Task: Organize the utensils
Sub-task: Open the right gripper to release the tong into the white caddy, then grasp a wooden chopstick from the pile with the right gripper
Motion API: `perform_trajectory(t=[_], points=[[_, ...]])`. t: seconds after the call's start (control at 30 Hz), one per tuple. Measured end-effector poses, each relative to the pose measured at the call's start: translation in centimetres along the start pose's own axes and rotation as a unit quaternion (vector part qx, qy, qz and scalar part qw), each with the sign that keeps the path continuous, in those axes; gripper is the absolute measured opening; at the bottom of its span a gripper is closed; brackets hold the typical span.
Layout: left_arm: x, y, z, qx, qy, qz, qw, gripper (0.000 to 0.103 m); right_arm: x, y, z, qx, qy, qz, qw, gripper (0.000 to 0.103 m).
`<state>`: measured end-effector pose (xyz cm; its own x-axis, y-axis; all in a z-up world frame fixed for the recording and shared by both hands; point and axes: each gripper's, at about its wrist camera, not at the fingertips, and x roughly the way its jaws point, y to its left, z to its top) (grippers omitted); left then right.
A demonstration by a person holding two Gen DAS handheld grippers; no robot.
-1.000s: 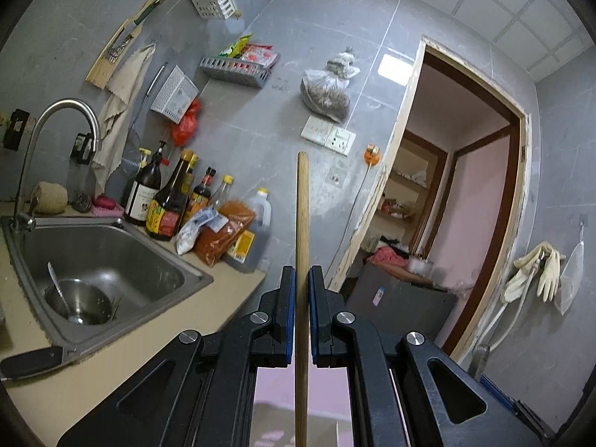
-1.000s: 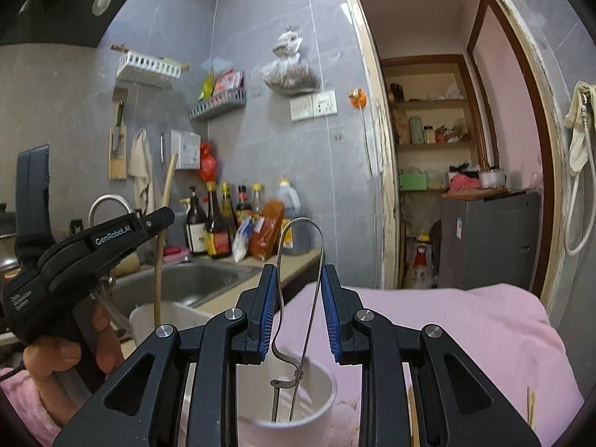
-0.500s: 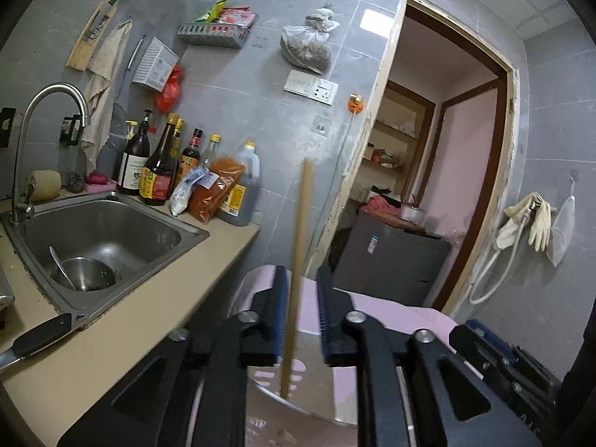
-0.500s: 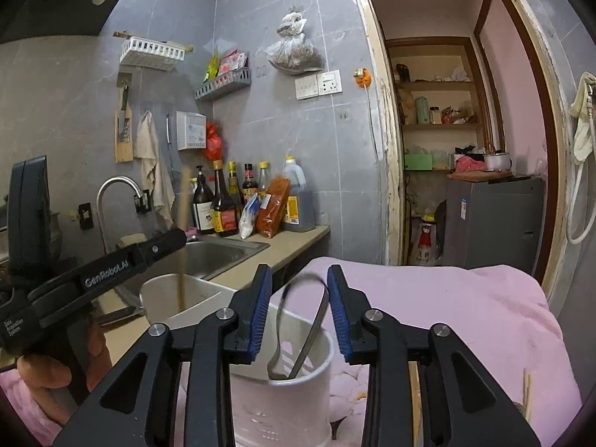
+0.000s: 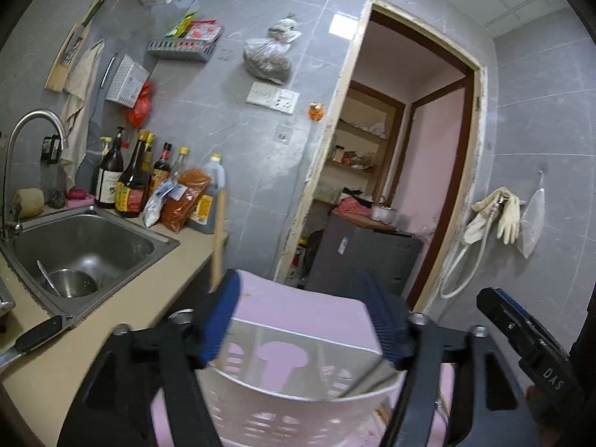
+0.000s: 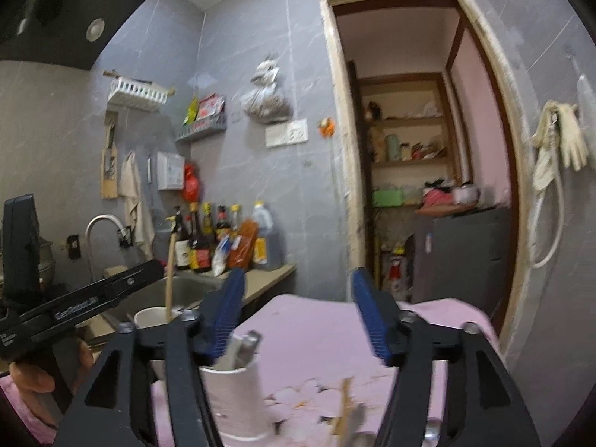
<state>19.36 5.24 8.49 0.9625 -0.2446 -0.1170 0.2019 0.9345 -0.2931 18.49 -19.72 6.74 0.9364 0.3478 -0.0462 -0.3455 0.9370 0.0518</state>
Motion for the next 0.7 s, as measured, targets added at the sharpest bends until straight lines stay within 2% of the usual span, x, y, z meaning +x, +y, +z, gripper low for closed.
perform_trajectory(t=[0.23,0.3,0.37,0.5,0.7], points=[[-1.1,-3.3,-0.7,0.019,-0.006,-0.027,0.9994,0.095,-4.3,-2.5,0.6,-0.018,-0.027,-0.044,0.999,0.09],[-1.4,-4.0,-1.1,0.022,-0.006,-0.035,0.9991,0.098,-5.1,-3.2,0.4,-0.02,-0.029,-0.053,0.998,0.1],[-1.5,-4.7,-1.5,0.027,0.001,-0.044,0.9987,0.098,-6.1,-3.9,0.2,-0.019,-0.031,-0.062,0.997,0.103],[-1.9,-6.3,-2.8,0.039,0.024,-0.059,0.9972,0.099,-7.1,-5.1,-0.4,-0.028,-0.018,-0.078,0.996,0.103],[-1.8,-8.6,-5.6,0.069,0.086,-0.069,0.9915,0.099,-7.6,-7.0,-1.9,-0.039,0.026,-0.093,0.995,0.103]])
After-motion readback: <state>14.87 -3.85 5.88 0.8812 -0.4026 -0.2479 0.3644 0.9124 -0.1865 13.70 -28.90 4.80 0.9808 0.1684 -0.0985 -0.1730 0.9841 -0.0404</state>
